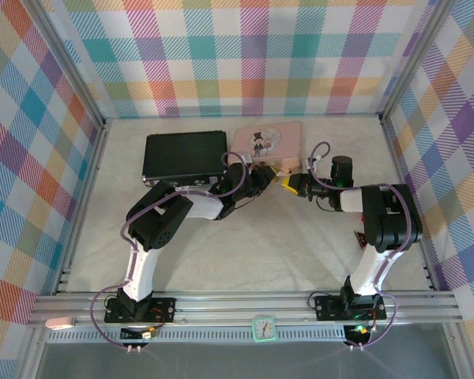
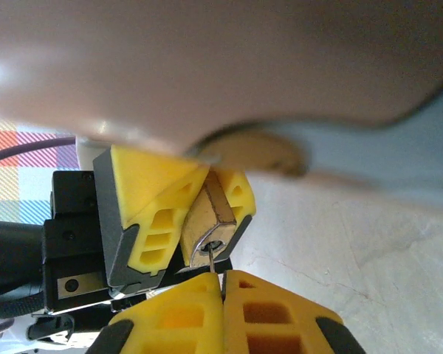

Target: Unlock the padlock with the key

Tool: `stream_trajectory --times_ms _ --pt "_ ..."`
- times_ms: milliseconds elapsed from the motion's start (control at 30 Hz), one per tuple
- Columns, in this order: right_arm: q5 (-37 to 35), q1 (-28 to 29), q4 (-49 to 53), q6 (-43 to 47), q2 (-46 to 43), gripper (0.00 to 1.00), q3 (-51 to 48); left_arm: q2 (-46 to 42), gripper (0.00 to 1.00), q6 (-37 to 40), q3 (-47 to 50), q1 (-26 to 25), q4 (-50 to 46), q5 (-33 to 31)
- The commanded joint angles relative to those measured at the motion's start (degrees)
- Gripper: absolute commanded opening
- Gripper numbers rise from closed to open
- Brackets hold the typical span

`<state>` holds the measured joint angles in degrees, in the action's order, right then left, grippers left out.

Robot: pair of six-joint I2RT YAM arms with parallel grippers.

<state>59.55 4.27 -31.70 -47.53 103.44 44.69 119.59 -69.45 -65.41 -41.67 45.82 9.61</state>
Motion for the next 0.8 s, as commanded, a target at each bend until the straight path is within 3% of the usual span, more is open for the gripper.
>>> stream_trajectory --times_ms 0,267,567,767 --pt "-0.25 0.54 5.55 7.02 -0.89 0.0 4.01 -2.56 0.0 -0.51 -0.85 -2.85 2.89 10.85" --pt "-3.13 0.56 -1.58 -4.56 1.11 0.0 2.11 -2.35 0.0 0.07 -1.57 -3.08 2.25 11.0" --pt "2.17 0.39 19.21 14.95 -1.39 0.0 7.57 -3.32 0.0 5.27 -3.13 -2.46 -3.24 14.75" --pt "0.93 0.21 20.2 14.75 -2.4 0.0 7.17 -2.29 0.0 5.52 -3.65 -2.0 -2.09 16.91"
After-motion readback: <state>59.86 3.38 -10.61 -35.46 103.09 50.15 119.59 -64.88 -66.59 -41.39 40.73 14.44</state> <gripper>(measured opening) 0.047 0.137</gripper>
